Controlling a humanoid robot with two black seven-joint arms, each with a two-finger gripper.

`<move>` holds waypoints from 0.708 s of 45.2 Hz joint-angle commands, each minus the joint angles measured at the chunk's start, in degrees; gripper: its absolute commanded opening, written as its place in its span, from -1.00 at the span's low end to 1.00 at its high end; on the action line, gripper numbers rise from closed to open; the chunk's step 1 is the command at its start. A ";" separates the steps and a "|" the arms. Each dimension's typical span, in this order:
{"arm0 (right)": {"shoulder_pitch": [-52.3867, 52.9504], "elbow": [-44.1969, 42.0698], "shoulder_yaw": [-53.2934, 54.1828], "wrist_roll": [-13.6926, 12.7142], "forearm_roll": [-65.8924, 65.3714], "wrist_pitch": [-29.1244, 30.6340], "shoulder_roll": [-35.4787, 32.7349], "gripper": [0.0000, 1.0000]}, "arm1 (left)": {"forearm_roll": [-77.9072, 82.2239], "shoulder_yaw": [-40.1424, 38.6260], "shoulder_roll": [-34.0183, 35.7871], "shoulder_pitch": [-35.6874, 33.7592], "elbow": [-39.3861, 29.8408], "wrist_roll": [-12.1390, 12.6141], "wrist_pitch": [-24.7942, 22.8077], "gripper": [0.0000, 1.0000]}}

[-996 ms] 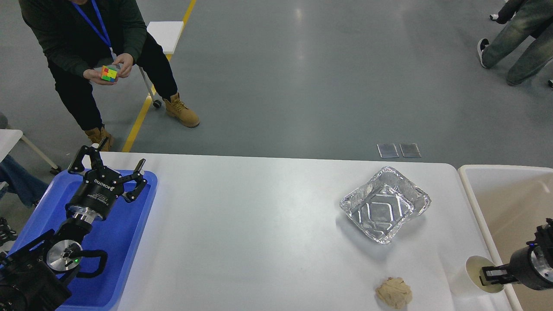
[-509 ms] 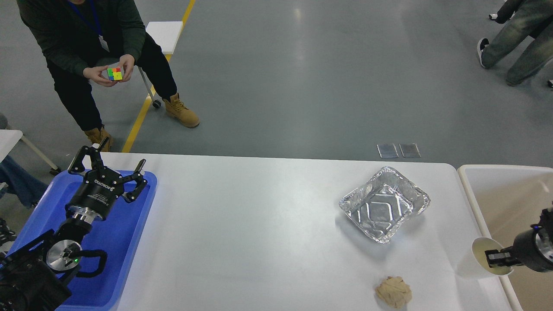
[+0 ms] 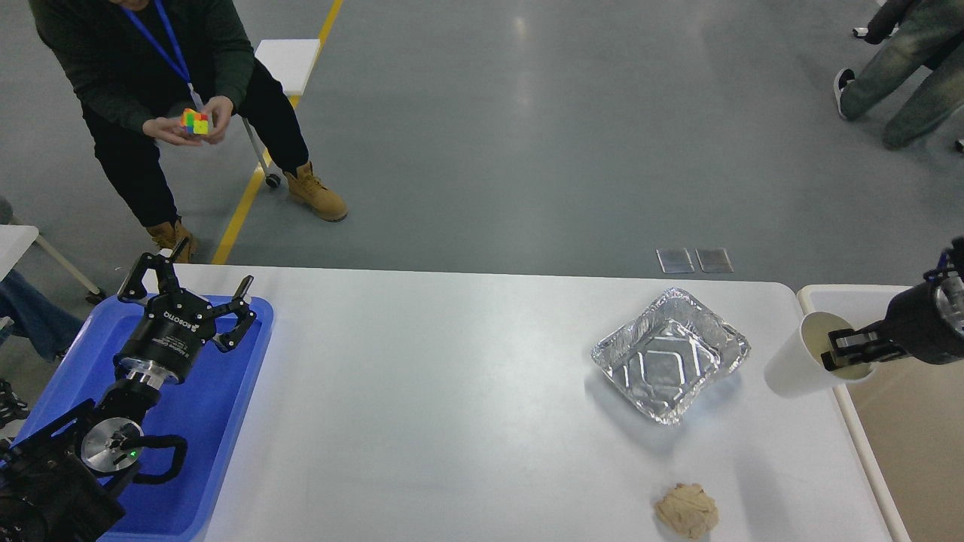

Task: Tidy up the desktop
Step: 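Lift the cup with the right gripper and carry it over the bin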

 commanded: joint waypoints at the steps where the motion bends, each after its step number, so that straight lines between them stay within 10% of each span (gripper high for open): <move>1: 10.05 2.72 -1.32 0.31 0.32 6.61 1.39 -1.00 | 0.00 0.01 0.00 0.01 0.00 0.00 0.00 0.98; 32: 28.16 2.81 -6.68 0.22 4.54 27.09 5.95 -1.00 | 0.00 0.01 0.00 0.01 0.00 0.00 0.00 0.98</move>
